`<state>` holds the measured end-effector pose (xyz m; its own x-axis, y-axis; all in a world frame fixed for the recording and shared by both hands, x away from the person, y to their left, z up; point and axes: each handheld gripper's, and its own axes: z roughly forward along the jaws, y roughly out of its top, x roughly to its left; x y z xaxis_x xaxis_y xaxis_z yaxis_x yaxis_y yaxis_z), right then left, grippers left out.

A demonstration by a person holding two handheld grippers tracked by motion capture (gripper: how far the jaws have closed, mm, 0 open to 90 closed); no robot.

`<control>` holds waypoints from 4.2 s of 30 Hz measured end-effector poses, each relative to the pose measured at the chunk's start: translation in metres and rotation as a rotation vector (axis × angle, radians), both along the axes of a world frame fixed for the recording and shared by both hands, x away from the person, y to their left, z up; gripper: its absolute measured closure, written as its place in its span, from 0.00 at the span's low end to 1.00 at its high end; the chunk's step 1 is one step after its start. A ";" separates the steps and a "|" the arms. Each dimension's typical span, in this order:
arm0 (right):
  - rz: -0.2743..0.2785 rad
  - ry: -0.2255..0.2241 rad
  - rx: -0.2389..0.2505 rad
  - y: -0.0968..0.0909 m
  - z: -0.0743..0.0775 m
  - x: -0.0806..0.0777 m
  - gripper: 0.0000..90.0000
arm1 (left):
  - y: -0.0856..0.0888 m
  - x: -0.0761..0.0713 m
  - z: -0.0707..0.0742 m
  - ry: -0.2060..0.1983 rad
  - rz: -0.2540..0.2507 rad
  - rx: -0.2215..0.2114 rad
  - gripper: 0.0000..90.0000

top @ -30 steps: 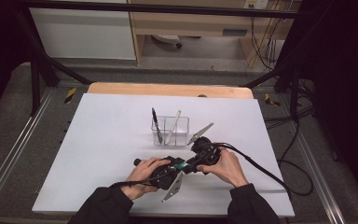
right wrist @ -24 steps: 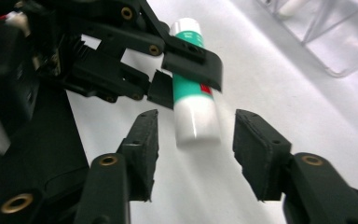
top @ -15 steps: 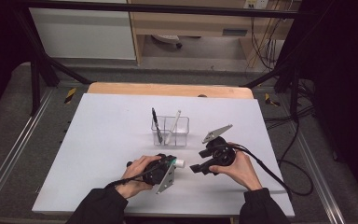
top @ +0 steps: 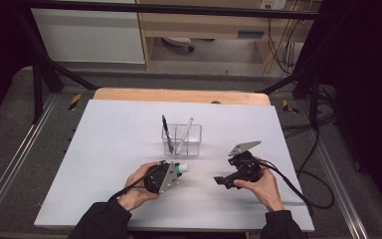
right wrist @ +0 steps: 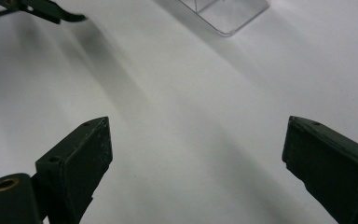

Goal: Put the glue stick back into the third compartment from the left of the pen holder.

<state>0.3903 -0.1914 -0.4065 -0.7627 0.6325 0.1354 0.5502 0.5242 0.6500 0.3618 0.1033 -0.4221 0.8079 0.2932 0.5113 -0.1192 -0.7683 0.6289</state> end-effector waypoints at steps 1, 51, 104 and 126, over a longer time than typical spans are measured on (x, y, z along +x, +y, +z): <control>-0.008 -0.005 0.004 -0.002 -0.002 0.000 0.09 | 0.001 0.001 0.001 0.010 0.012 -0.014 0.72; -0.151 -0.128 0.095 -0.052 -0.034 -0.026 0.01 | -0.009 0.049 0.050 0.280 0.304 -0.560 0.72; -0.130 -0.129 0.069 -0.051 -0.036 -0.026 0.01 | -0.067 0.111 0.038 0.274 0.371 -0.570 0.72; -0.125 -0.122 0.060 -0.050 -0.037 -0.026 0.01 | -0.068 0.108 0.033 0.308 0.343 -0.515 0.72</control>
<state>0.3640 -0.2413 -0.4436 -0.6920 0.7167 0.0864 0.5233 0.4156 0.7440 0.4698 0.0353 -0.3891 0.7122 0.7020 0.0004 0.3200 -0.3252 0.8899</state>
